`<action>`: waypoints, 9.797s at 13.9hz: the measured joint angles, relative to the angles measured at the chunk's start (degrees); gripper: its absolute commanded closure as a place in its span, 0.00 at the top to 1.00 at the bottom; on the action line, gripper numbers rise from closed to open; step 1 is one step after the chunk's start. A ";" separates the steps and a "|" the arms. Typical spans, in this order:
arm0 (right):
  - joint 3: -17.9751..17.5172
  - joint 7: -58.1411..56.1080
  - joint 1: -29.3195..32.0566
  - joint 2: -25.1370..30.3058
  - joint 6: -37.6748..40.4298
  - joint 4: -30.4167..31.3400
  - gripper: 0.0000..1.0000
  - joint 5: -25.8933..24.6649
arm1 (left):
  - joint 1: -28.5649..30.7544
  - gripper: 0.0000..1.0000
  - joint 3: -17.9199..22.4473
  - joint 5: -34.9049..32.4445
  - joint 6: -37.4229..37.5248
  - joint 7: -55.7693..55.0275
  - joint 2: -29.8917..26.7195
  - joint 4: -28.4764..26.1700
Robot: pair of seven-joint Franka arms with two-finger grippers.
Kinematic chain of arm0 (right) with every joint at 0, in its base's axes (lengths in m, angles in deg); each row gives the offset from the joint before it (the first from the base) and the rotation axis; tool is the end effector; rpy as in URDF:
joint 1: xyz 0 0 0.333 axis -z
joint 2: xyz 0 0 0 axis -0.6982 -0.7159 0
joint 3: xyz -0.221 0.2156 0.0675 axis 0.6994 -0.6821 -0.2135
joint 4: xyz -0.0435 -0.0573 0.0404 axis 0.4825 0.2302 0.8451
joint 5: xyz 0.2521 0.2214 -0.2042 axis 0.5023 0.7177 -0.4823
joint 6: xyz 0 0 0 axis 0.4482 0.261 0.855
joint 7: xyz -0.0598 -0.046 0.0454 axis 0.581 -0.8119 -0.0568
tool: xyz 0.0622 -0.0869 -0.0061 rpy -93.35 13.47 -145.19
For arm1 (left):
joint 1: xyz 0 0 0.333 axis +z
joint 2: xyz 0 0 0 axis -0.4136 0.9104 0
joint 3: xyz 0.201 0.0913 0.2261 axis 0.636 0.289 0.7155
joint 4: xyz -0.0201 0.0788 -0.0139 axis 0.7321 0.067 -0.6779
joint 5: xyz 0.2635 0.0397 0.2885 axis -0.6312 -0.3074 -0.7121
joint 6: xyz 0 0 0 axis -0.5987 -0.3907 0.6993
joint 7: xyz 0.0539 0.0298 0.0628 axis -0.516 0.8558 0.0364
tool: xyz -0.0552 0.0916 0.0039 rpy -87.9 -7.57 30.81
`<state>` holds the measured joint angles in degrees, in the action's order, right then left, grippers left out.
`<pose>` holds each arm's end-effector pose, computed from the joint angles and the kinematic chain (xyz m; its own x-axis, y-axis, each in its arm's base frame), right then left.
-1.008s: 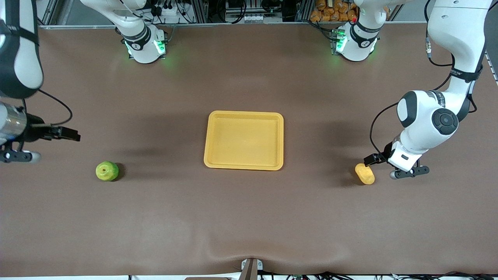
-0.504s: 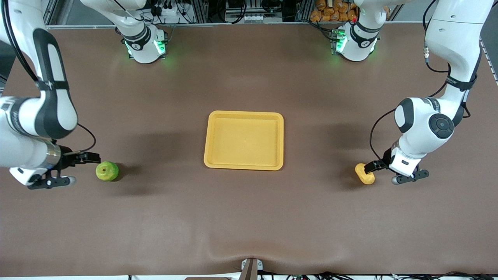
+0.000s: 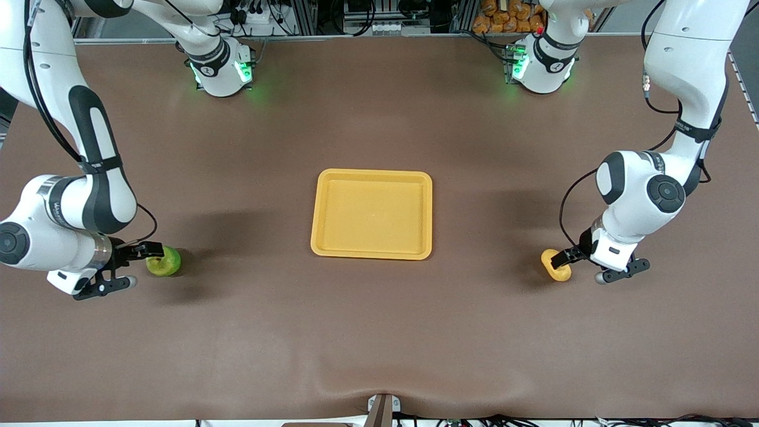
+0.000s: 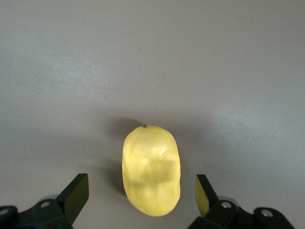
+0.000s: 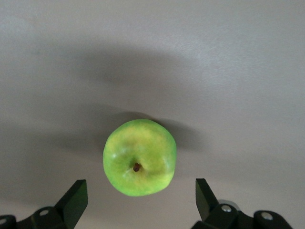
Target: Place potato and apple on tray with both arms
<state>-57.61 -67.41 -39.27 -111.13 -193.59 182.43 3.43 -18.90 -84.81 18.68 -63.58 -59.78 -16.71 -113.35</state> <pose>0.6619 -0.0812 0.2610 0.9523 0.2663 -0.1491 0.2618 -0.9638 -0.0497 0.6247 -0.0325 0.2349 0.9366 0.3226 0.1372 0.3086 -0.9444 0.1134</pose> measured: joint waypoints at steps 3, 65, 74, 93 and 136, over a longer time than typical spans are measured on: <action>-0.24 -3.35 -0.08 -1.70 -2.37 0.36 1.00 0.00 | -0.01 0.90 -0.01 0.00 -0.56 -1.01 1.19 0.88; -1.35 64.63 -44.69 2.03 -9.18 10.10 1.00 1.86 | -38.00 0.00 -0.93 -9.49 31.22 -37.89 9.77 25.55; 0.10 49.87 -30.67 13.67 1.41 8.00 1.00 1.85 | -40.44 0.00 -0.99 -10.52 28.93 -37.67 13.07 25.73; 0.48 19.54 -3.05 34.03 25.75 1.77 1.00 1.63 | -41.92 1.00 -0.68 -15.44 28.53 -35.86 14.53 25.91; -0.18 19.50 -2.65 33.77 34.34 -8.35 1.00 0.15 | -4.28 1.00 -0.17 -2.30 69.81 16.34 -26.68 29.62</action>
<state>-57.79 -47.92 -41.92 -77.36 -159.25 174.09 3.58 -23.18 -84.98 16.38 6.23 -43.44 -43.40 -83.73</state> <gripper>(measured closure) 0.000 0.000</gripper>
